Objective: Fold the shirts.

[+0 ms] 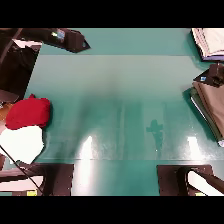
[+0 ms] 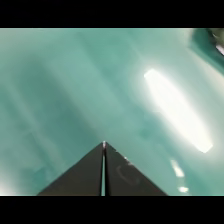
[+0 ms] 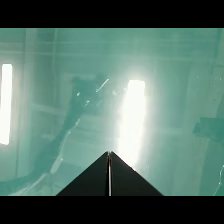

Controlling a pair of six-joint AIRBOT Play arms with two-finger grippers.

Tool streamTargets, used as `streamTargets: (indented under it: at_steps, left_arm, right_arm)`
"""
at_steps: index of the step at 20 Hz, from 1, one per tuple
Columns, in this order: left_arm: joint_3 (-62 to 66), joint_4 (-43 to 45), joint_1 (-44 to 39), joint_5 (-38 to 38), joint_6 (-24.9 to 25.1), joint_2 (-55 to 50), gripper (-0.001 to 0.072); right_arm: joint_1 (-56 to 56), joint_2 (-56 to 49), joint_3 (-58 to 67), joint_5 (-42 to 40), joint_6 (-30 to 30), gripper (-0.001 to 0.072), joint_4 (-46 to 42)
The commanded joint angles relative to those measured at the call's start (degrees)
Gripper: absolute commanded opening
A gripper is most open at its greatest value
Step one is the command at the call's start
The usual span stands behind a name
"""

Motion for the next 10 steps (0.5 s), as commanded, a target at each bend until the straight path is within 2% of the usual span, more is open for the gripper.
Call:
streamTargets:
  at_steps: [1, 2, 3, 5, 10]
  left_arm:
    - [1.40, 16.37, 4.79, -9.99, -4.33, 3.58, 0.0028]
    - [1.29, 24.46, 6.32, -14.56, -5.84, 4.31, 0.0028]
    - [0.57, 31.93, 8.02, -19.17, -6.27, 4.48, 0.0072]
    - [-3.65, 37.57, 12.28, -21.88, -9.27, 4.48, 0.0665]
    - [-26.03, 37.53, 20.41, -14.25, -12.17, 4.48, 0.0670]
  right_arm:
    - [-0.02, 0.00, 0.07, 0.13, 0.00, 0.0017, 0.00]
    - [-0.02, 0.00, 0.07, -0.13, 0.00, 0.0017, 0.00]
    - [-0.02, 0.00, 0.07, -0.55, 0.00, 0.0017, 0.02]
    - [-0.02, 0.00, 0.07, -1.25, 0.00, 0.0017, 0.02]
    - [-0.02, 0.00, 0.07, -1.84, 0.00, 0.0017, 0.02]
